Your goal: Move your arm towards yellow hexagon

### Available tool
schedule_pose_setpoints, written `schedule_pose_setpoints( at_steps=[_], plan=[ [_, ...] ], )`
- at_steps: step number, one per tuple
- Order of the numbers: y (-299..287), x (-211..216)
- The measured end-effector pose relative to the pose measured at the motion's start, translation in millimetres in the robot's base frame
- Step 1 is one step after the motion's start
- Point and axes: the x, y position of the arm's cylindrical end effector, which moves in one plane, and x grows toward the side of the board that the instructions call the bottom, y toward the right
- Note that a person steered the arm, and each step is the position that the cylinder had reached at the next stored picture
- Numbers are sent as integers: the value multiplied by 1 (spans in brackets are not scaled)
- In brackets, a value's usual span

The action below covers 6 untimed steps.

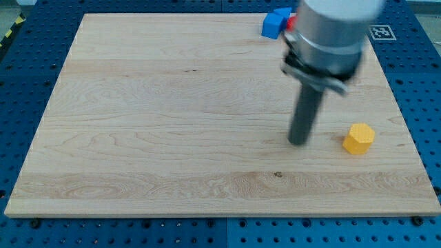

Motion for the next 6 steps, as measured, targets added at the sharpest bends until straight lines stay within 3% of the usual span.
schedule_pose_setpoints(
  at_steps=[1,2,4,6],
  plan=[
    [80,43],
    [122,43],
    [71,15],
    [71,-15]
  ],
)
